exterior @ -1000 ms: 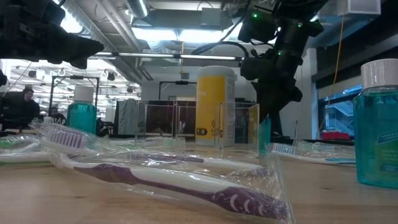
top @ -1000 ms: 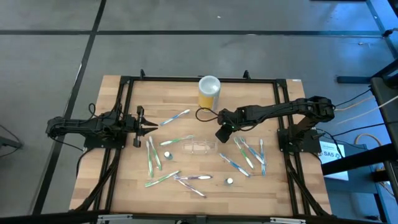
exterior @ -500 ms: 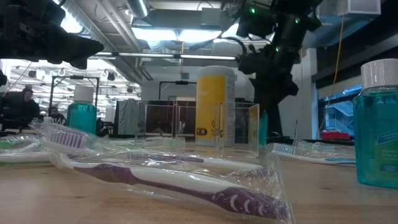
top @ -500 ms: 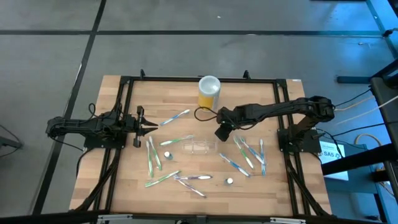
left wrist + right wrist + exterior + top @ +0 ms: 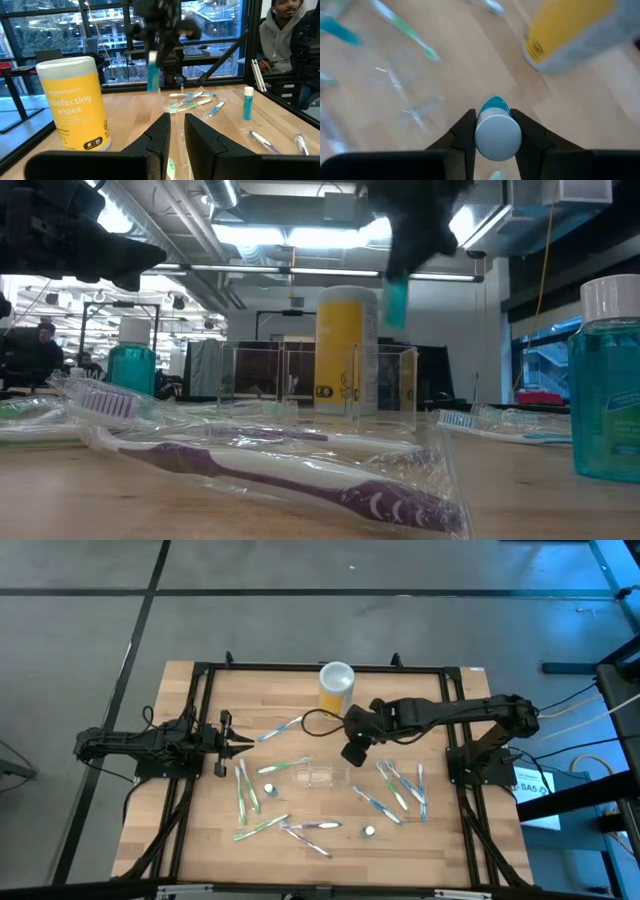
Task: Pick & Place toothbrushing station
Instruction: Put the blue mouthwash into the transparent organizer
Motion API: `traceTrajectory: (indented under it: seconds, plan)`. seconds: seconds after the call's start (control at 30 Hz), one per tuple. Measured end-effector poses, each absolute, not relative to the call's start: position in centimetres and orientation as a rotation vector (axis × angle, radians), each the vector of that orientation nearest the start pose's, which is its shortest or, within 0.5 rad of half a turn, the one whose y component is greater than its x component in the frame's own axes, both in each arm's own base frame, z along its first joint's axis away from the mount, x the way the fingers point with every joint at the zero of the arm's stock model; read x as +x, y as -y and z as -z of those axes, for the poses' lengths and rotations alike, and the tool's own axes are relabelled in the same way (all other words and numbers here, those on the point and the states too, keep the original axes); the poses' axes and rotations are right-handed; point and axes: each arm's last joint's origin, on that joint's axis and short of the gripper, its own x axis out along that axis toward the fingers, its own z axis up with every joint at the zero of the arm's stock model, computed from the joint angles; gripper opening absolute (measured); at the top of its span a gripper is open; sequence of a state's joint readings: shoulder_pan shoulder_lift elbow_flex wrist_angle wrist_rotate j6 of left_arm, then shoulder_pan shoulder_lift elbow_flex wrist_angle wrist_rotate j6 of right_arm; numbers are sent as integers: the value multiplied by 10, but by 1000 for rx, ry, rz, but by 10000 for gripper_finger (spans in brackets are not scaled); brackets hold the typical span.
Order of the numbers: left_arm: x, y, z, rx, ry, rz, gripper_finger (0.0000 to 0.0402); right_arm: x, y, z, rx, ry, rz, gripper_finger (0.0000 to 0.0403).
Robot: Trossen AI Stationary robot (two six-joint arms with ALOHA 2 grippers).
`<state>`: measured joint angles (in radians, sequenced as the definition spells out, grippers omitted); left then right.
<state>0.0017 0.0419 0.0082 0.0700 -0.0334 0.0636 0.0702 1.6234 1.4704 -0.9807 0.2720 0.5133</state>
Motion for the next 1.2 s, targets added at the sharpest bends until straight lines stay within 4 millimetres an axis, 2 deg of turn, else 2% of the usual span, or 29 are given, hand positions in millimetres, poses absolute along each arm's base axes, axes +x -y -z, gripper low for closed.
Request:
traceTrajectory:
  seconds: [0.17,0.37,0.7,0.93,1.2]
  plan:
    - [100,-1,-170,63,35,-36,51,331,-29,-326,236,-966,349,96]
    - [100,-1,-170,62,35,-36,54,336,-41,-332,200,-920,232,96]
    - [100,-1,-170,47,36,-33,54,361,-52,-301,173,-990,126,96]
    - [100,-1,-170,47,36,-31,51,379,-52,-285,292,-962,185,96]
    - [100,-1,-170,47,35,-31,53,387,-49,-271,420,-968,291,96]
